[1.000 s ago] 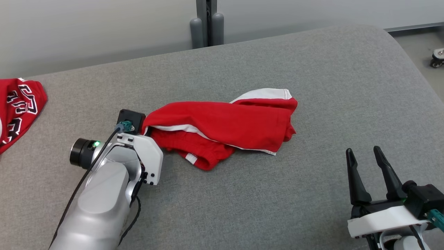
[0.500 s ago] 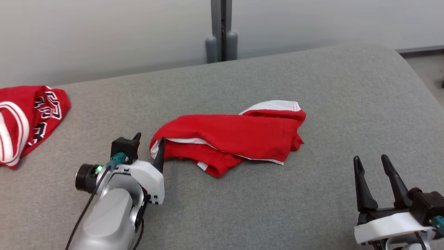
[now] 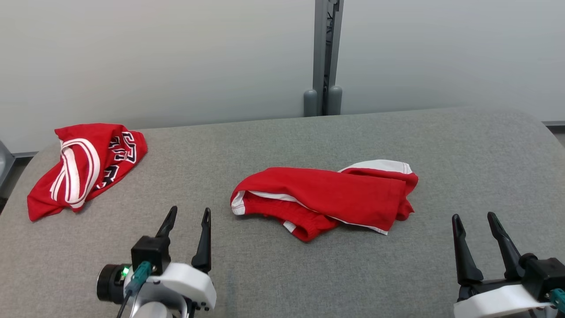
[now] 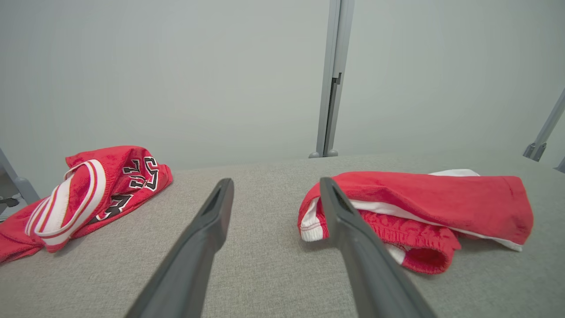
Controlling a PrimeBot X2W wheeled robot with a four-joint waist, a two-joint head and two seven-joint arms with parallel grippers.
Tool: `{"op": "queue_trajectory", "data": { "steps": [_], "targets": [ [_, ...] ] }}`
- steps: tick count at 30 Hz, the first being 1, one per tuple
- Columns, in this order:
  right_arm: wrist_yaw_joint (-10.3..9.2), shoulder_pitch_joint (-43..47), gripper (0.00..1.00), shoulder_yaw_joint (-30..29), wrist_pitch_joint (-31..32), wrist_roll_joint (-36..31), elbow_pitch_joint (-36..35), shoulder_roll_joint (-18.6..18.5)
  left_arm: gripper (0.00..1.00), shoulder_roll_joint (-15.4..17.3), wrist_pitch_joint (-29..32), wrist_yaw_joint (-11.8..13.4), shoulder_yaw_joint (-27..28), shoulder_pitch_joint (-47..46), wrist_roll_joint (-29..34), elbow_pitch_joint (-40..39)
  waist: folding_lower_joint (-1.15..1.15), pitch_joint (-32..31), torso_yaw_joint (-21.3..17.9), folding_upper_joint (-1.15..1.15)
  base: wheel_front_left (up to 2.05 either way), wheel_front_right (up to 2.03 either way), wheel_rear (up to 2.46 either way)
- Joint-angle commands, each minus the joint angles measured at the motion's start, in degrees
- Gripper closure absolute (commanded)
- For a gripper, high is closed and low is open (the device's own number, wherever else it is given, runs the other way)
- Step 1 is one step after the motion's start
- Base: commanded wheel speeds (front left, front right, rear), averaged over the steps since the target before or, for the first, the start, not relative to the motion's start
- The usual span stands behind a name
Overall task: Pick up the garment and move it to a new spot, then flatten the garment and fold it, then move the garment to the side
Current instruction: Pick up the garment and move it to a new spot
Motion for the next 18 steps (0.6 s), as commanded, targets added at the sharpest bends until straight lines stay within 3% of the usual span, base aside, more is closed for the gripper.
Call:
{"op": "queue_trajectory", "data": {
  "steps": [1,9,18],
  "targets": [
    [0.11,0.72,0.0,-0.06,-0.04,-0.17,-0.15,-0.38,0.0,0.42,-0.08,0.53,0.97,2.95,0.95,-2.85,0.0,-0.85,0.79,0.0,0.0,0.0,0.0],
    [0.11,2.1,0.0,0.75,-0.04,-0.34,0.14,-0.38,0.0,0.0,-0.09,0.96,4.67,13.56,2.36,-11.32,0.0,-2.2,1.28,0.0,0.0,0.0,0.0],
    [0.11,3.9,0.0,1.18,-0.04,-0.1,0.72,-0.37,0.0,-0.83,-0.09,0.33,6.92,17.28,3.45,-12.76,0.0,-3.03,1.48,0.0,0.0,0.0,0.0]
  ]
}}
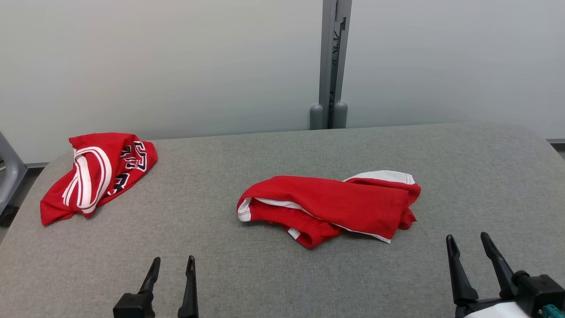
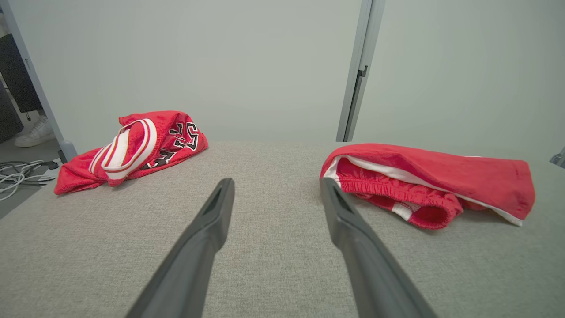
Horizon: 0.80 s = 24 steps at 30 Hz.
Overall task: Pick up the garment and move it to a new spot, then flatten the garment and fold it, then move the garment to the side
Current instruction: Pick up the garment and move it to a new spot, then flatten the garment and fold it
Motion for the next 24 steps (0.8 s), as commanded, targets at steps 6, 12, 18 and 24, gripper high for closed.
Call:
{"op": "queue_trajectory", "data": {
  "steps": [6,12,18,24],
  "targets": [
    [0.11,0.26,0.0,0.18,-0.04,-0.02,0.23,-0.37,0.0,-0.21,-0.11,-0.43,0.75,0.39,1.13,0.6,0.0,-0.07,-0.06,0.0,0.0,0.0,0.0],
    [0.11,0.09,0.0,0.24,-0.04,0.07,0.18,-0.38,0.0,-0.47,-0.11,-0.82,1.06,0.1,1.71,1.18,0.0,0.04,0.0,0.0,0.0,0.0,0.0],
    [0.11,0.28,0.0,0.14,-0.04,0.29,0.26,-0.38,0.0,-0.61,-0.11,-0.97,1.31,-0.32,2.13,1.76,0.0,0.18,0.23,0.0,0.0,0.0,0.0],
    [0.11,0.45,0.0,-0.1,-0.04,0.26,0.39,-0.38,0.0,-0.7,-0.11,-1.32,1.2,-0.72,2.56,2.13,0.0,0.63,0.85,0.0,0.0,0.0,0.0]
  ]
}}
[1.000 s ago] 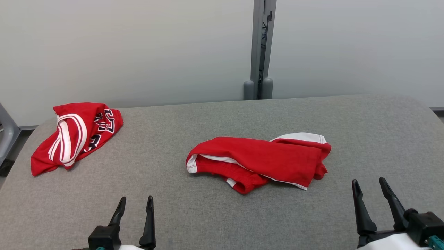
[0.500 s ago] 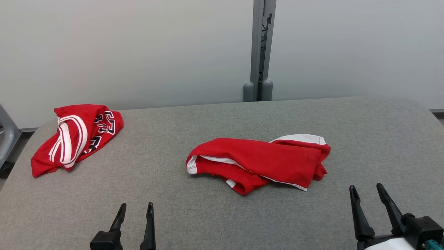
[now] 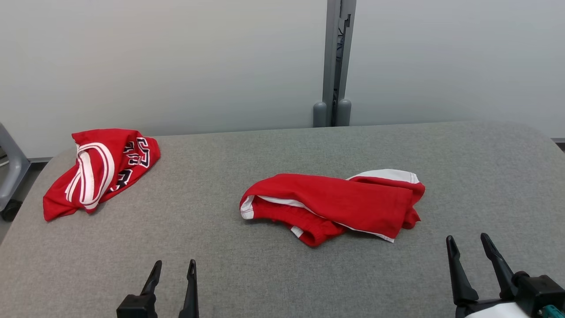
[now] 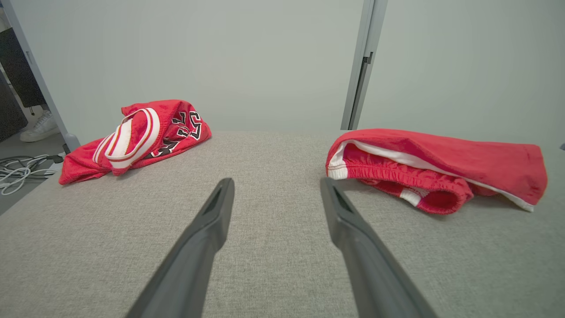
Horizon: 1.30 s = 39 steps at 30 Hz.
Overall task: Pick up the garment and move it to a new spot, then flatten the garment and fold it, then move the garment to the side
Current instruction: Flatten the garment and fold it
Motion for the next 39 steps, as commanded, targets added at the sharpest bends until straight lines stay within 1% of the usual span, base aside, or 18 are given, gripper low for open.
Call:
{"op": "queue_trajectory", "data": {
  "steps": [1,8,13,17,21,28,33,38,39],
  "targets": [
    [0.11,0.18,0.0,-0.19,-0.04,0.19,0.16,-0.38,0.0,0.15,-0.11,-0.38,0.08,-1.0,0.41,0.12,0.0,0.24,0.28,0.0,0.0,0.0,0.0],
    [0.11,-1.04,0.0,-1.05,-0.04,-0.98,0.59,-0.38,0.0,0.11,-0.11,-0.7,-0.89,-1.91,0.93,-0.25,0.0,1.85,2.43,0.0,0.0,0.0,0.0],
    [0.11,-2.63,0.0,-1.7,-0.04,-1.92,2.7,-0.38,0.0,0.1,-0.11,-0.76,-1.65,-2.76,1.51,-0.61,0.0,3.38,4.28,0.0,0.0,0.0,0.0],
    [0.11,-5.51,0.0,-2.68,-0.04,-3.14,7.81,-0.38,0.0,0.12,-0.1,-0.88,-2.32,-3.54,1.86,-1.19,0.0,4.96,6.7,0.0,0.0,0.0,0.0],
    [0.11,-9.11,0.0,-4.06,-0.03,-3.88,14.54,-0.39,0.0,0.09,-0.11,-0.81,-2.75,-4.39,2.07,-1.84,0.0,6.63,8.99,0.0,0.0,0.0,0.0],
    [0.11,-15.42,0.0,-5.63,-0.03,-4.15,25.64,-0.38,0.0,0.09,-0.11,-0.64,-2.48,-5.76,2.48,-2.13,0.0,9.14,11.9,0.0,0.0,0.0,0.0],
    [0.11,-18.5,0.0,-5.98,-0.03,-4.07,30.37,-0.41,0.0,0.08,-0.11,-0.64,-2.09,-6.27,2.85,-2.04,0.0,10.08,12.98,0.0,0.0,0.0,0.0],
    [0.11,-20.32,0.0,-5.73,-0.03,-3.83,32.42,-0.41,0.0,0.09,-0.11,-0.75,-1.67,-6.22,3.06,-1.97,0.0,10.45,13.24,0.0,0.0,0.0,0.0],
    [0.11,-20.59,0.09,-5.55,-0.04,-3.69,32.64,-0.39,0.0,0.1,-0.11,-0.71,-1.58,-6.24,3.13,-1.98,0.0,10.47,13.21,0.0,0.0,0.0,0.0]
  ]
}}
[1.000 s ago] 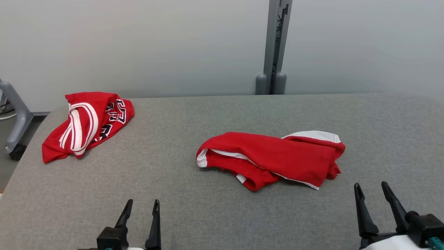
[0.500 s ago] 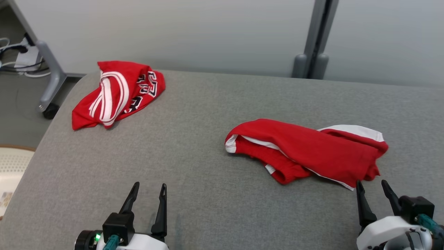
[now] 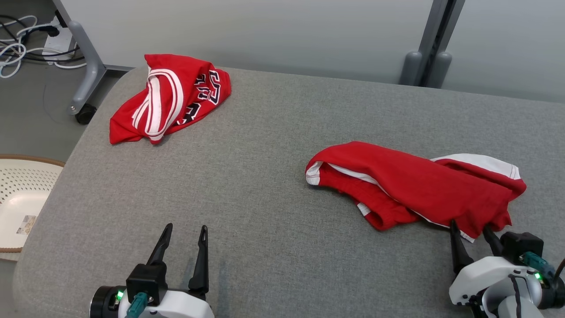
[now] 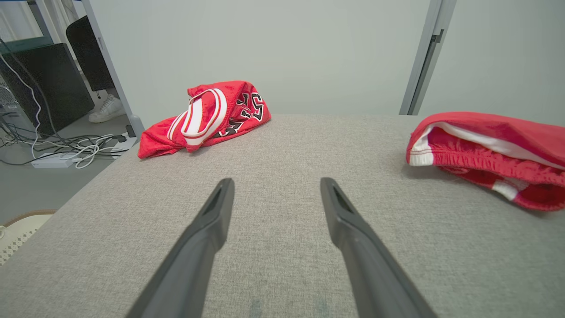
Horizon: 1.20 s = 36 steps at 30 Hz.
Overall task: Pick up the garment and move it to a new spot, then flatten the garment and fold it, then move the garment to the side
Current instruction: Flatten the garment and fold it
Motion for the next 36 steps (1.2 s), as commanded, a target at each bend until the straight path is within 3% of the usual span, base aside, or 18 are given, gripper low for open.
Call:
{"op": "queue_trajectory", "data": {
  "steps": [1,3,4,5,6,7,22,36],
  "targets": [
    [0.11,-0.82,0.45,0.43,-0.03,0.4,0.15,-0.41,0.0,0.21,-0.11,0.0,0.38,-0.66,0.44,-0.04,0.0,0.01,-0.09,0.0,0.0,0.0,0.0],
    [0.11,-0.97,0.6,0.83,-0.03,0.78,0.29,-0.42,0.0,0.2,-0.11,0.06,0.44,-0.67,0.49,0.02,0.0,0.01,-0.27,0.0,0.0,0.0,0.0],
    [0.11,-0.97,0.6,1.15,-0.03,1.27,0.39,-0.41,0.0,0.21,-0.11,0.1,0.45,-0.68,0.49,0.07,0.0,0.0,-0.38,0.0,0.0,0.0,0.0],
    [0.11,-1.02,0.78,1.57,-0.04,1.59,0.57,-0.41,0.0,0.21,-0.11,0.12,0.47,-0.69,0.48,0.1,0.0,0.01,-0.51,0.0,0.0,0.0,0.0],
    [0.11,-1.12,0.84,2.0,-0.04,1.93,0.71,-0.41,0.0,0.2,-0.11,0.13,0.5,-0.72,0.44,0.15,0.0,0.03,-0.65,0.0,0.0,0.0,0.0],
    [0.11,-1.25,1.0,2.36,-0.03,2.17,0.81,-0.41,0.0,0.21,-0.11,0.13,0.55,-0.77,0.43,0.16,0.0,0.06,-0.79,0.0,0.0,0.0,0.0],
    [0.11,-5.59,1.0,3.63,-0.03,3.91,-6.41,-1.52,0.0,0.2,-0.11,0.17,0.14,-1.05,0.23,0.09,0.0,0.49,-2.06,0.0,0.0,0.0,0.0],
    [0.07,-22.27,1.0,0.38,2.65,-1.04,14.31,-12.49,0.0,0.21,-0.11,-0.58,-2.63,-2.87,-0.08,-0.21,0.0,2.87,1.48,0.0,0.0,0.0,0.0]
  ]
}}
